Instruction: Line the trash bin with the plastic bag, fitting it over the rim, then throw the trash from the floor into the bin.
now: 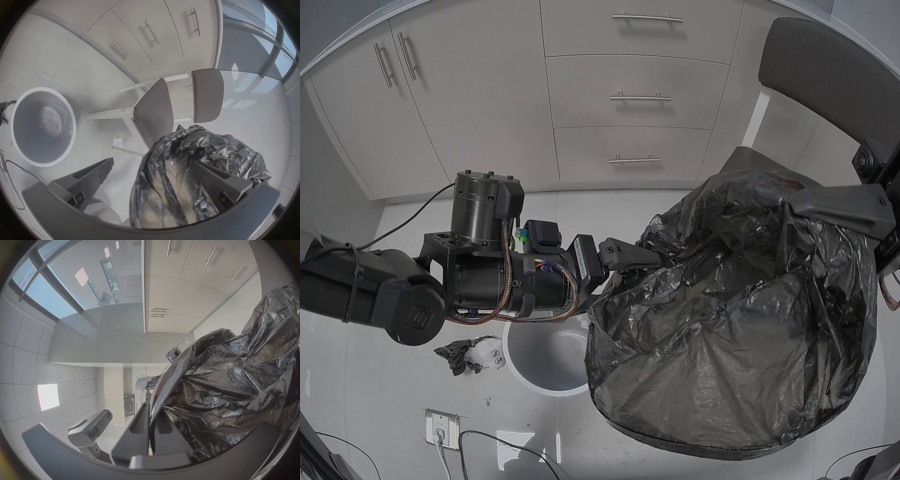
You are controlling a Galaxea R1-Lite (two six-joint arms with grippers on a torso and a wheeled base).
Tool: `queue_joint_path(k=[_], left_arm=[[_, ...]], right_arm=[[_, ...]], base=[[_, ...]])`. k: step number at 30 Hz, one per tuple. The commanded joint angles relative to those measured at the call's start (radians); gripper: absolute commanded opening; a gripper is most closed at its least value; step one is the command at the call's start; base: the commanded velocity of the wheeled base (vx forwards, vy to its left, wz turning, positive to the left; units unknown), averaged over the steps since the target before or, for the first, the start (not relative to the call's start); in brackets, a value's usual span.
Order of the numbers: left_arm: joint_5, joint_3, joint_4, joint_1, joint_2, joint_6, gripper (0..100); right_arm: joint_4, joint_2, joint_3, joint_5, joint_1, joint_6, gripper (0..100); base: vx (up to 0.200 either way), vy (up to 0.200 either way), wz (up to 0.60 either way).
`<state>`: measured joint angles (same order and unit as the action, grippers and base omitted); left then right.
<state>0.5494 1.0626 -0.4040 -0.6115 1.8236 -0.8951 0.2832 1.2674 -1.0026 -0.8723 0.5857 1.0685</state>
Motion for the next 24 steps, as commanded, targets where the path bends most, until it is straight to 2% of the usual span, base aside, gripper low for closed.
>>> queue_joint_path(k=[1, 8, 9, 16, 19, 20, 24], left_arm=[[0.0, 0.008, 0.001, -0.004, -0.007, -0.007, 100], [0.001, 0.013, 0.002, -0.004, -0.053, -0.031, 100], [0.007, 0.005, 0.004, -0.005, -0.07, -0.031, 100], [0.015, 0.014, 0.001, -0.011, -0.041, -0.03, 100], [0.029, 0.013, 0.001, -0.011, -0.041, -0.03, 100], [0.069, 0.004, 0.001, -0.016, -0.035, -0.028, 100], [0.073, 0.002, 0.001, -0.027, -0.018, -0.03, 100]], right_arm=[[0.001, 0.009, 0.002, 0.0, -0.004, -0.001, 0], [0.001, 0.021, 0.005, 0.001, -0.02, -0.001, 0], [0.005, 0.036, 0.001, 0.003, -0.043, -0.002, 0], [0.007, 0.038, -0.01, 0.001, -0.049, -0.004, 0], [0.007, 0.038, -0.014, 0.001, -0.05, -0.004, 0], [0.008, 0.029, -0.027, 0.001, -0.05, -0.005, 0], [0.007, 0.027, -0.048, 0.001, -0.07, -0.025, 0]], base=[[0.0, 0.0, 0.0], [0.0, 0.0, 0.0], [0.0, 0.0, 0.0], [0.0, 0.0, 0.0], [0.0, 0.0, 0.0], [0.0, 0.0, 0.0], [0.0, 0.0, 0.0]])
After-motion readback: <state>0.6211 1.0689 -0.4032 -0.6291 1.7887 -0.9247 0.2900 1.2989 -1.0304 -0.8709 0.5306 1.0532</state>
